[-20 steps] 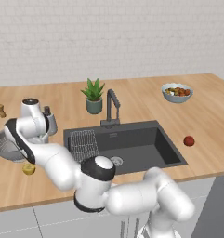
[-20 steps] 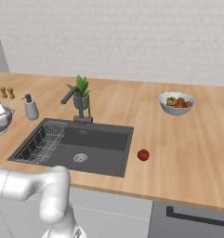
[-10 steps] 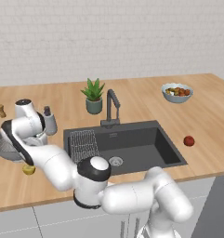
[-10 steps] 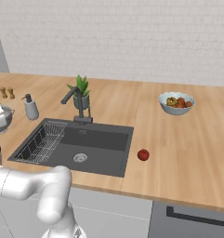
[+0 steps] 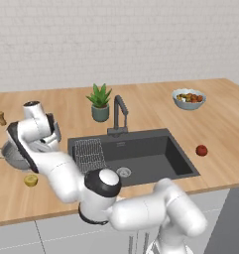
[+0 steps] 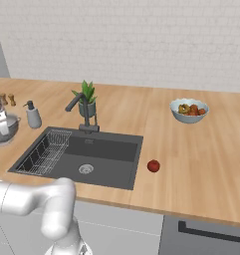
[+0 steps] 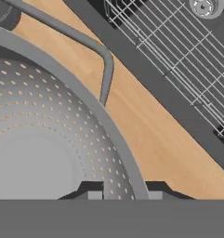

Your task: Put the colander in the sink, put the kiwi, apple in the colander, and turn on the sink faucet and pour water over the colander.

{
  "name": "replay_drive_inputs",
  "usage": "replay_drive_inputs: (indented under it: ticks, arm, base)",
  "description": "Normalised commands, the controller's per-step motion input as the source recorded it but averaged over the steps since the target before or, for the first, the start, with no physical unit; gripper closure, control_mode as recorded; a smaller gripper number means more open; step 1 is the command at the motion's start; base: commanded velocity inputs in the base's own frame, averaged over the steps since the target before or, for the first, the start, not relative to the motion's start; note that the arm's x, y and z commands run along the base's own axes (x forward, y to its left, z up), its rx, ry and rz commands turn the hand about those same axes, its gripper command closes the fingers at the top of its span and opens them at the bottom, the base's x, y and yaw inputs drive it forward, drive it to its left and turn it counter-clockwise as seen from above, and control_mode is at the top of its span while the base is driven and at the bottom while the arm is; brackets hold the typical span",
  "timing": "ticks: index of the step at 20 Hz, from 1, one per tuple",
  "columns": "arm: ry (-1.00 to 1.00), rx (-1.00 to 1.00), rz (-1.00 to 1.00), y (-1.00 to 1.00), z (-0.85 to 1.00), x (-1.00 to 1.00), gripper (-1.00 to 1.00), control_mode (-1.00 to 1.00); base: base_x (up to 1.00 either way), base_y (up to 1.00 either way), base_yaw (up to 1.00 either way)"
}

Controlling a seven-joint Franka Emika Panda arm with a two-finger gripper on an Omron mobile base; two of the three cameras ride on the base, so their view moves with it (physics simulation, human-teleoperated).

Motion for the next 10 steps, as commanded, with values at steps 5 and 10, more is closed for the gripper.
replay_drive_inputs:
  ticks: [5, 10]
  arm:
    - [-0.03, 0.02, -0.24, -1.0, 0.06, -0.56, 1.0, -1.0]
    - [-0.03, 0.05, -0.24, -1.0, 0.1, -0.61, 1.0, -1.0]
  base:
    - [0.0, 0.0, 0.0]
    - [0.0, 0.0, 0.0]
